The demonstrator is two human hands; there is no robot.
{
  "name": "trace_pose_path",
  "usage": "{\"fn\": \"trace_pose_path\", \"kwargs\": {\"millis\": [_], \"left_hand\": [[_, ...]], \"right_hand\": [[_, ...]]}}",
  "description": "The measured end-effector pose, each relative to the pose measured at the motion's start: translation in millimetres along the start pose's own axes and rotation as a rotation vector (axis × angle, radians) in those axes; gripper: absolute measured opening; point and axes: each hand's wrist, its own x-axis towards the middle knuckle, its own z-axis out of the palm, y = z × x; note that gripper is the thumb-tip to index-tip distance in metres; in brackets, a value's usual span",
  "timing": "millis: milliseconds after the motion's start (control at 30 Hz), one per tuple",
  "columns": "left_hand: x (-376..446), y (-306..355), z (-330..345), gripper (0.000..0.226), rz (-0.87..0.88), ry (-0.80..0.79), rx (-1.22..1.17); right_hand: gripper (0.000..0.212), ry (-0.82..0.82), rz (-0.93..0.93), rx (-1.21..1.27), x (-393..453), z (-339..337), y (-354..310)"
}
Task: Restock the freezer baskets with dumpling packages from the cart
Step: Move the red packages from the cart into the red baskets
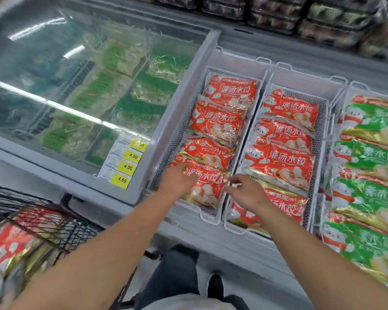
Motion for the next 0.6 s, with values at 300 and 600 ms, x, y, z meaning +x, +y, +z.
{"fn": "trace_pose_path", "kwargs": {"millis": [300, 600], "left_hand": [[-148.3, -30.4, -19.7, 0.048, 0.065, 0.372, -0.208], [-286.6, -134.5, -48.1, 0.052, -0.051, 0.618, -0.338]], "right_hand": [[0.043, 0.055, -0.354, -0.117, -105.7, 9.1, -17.0], [0.043, -0.044, -0.665, -0.311, -200.1, 108.1, -76.8]]}}
